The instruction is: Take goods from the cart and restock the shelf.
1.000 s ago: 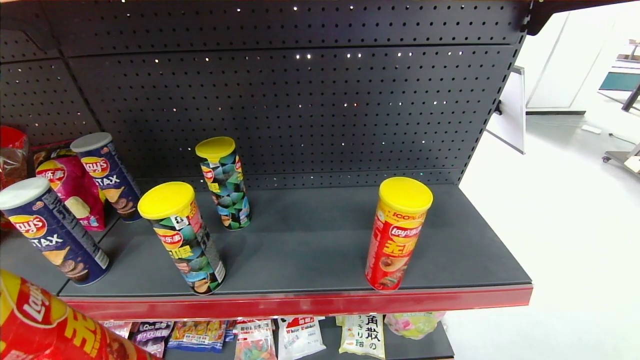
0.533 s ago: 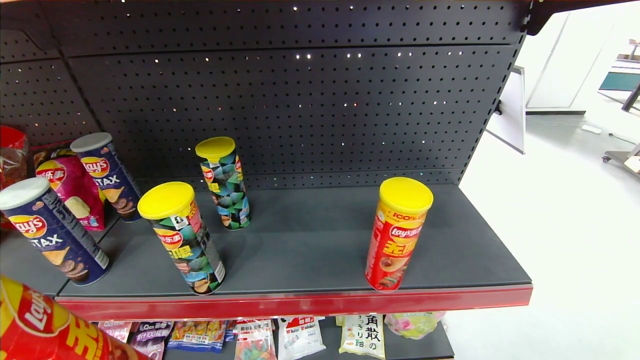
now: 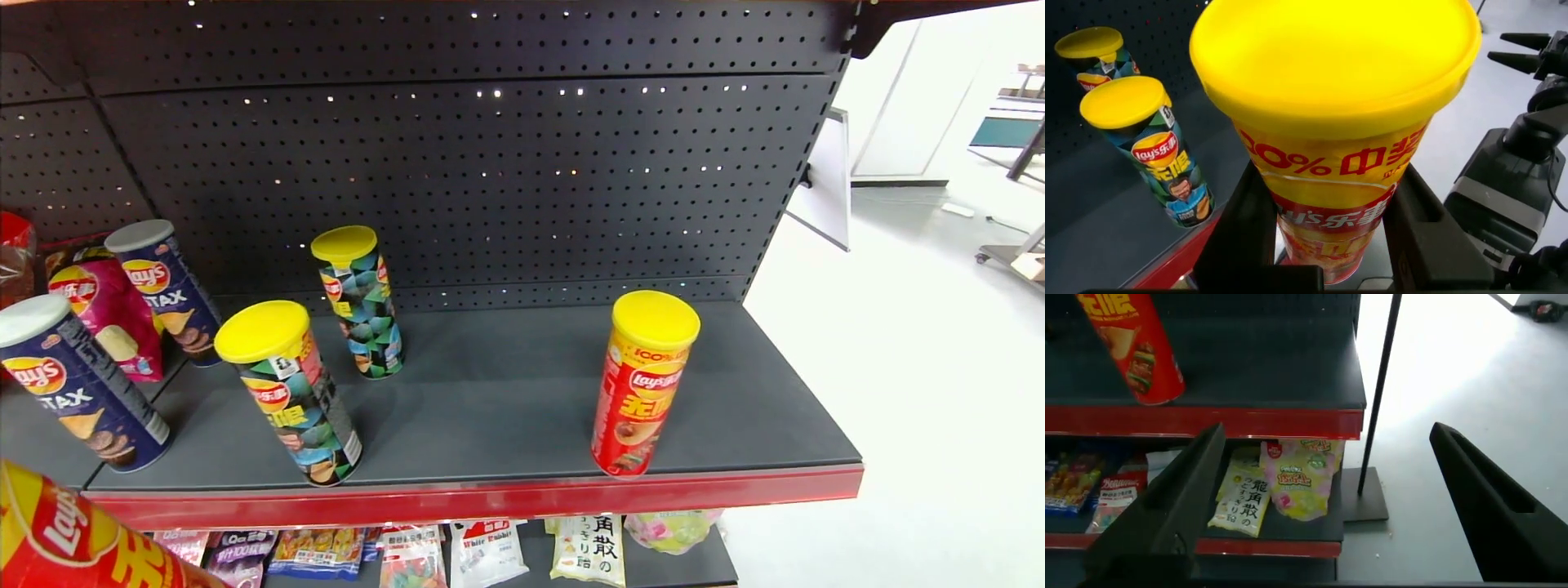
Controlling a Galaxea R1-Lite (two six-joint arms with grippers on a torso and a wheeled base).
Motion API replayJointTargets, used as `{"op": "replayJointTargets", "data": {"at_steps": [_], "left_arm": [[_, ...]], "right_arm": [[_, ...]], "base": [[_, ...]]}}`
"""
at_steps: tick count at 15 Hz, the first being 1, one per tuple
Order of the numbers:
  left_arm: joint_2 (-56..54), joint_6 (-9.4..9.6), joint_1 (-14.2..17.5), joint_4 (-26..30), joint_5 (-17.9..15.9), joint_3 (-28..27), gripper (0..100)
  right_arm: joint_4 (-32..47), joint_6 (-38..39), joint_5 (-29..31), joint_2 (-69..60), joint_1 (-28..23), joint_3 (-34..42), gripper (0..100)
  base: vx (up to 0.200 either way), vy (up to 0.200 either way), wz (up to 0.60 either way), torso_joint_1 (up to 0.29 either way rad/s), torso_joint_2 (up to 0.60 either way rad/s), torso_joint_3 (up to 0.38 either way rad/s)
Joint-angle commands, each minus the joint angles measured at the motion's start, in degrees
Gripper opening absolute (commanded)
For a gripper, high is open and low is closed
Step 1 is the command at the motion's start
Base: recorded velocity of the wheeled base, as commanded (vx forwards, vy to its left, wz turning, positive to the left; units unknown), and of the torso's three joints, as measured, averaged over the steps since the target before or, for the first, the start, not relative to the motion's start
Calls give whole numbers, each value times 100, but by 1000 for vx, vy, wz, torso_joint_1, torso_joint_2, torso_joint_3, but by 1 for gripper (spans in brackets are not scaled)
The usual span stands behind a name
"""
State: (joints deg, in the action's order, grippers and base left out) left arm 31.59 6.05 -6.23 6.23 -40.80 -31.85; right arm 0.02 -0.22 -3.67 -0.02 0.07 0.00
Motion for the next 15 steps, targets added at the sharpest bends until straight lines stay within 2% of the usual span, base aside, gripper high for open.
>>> {"op": "replayJointTargets", "data": {"at_steps": [1, 3, 6, 9, 10, 12, 15], "left_arm": [[85, 2, -1, -8, 2, -5, 0], [129, -7, -1, -16, 11, -5, 0], [234, -7, 8, -25, 81, -31, 0], [524, -7, 25, -87, 310, -102, 0], [884, 2, 34, -386, 503, -102, 0], [1377, 2, 25, -825, 617, -128, 0], [1983, 19, 25, -1115, 696, -163, 0]], "right_arm": [[-2, -4, -2, 2, 1, 0, 100], [-2, -4, -2, 2, 1, 0, 100], [-2, 4, -2, 2, 1, 0, 100], [-2, 22, -2, 2, 1, 0, 100], [-2, 22, -2, 2, 1, 0, 100], [-2, 31, -2, 2, 1, 0, 100], [-11, 40, -2, 2, 1, 0, 100]], "base": [[0, 0, -600, 2, 7, 2], [0, 0, -600, 10, 2, 7], [0, 0, 0, 0, 0, 0], [0, 0, 0, 0, 0, 0], [0, 0, 0, 0, 0, 0], [0, 0, 0, 0, 0, 0], [0, 0, 0, 0, 0, 0]]}}
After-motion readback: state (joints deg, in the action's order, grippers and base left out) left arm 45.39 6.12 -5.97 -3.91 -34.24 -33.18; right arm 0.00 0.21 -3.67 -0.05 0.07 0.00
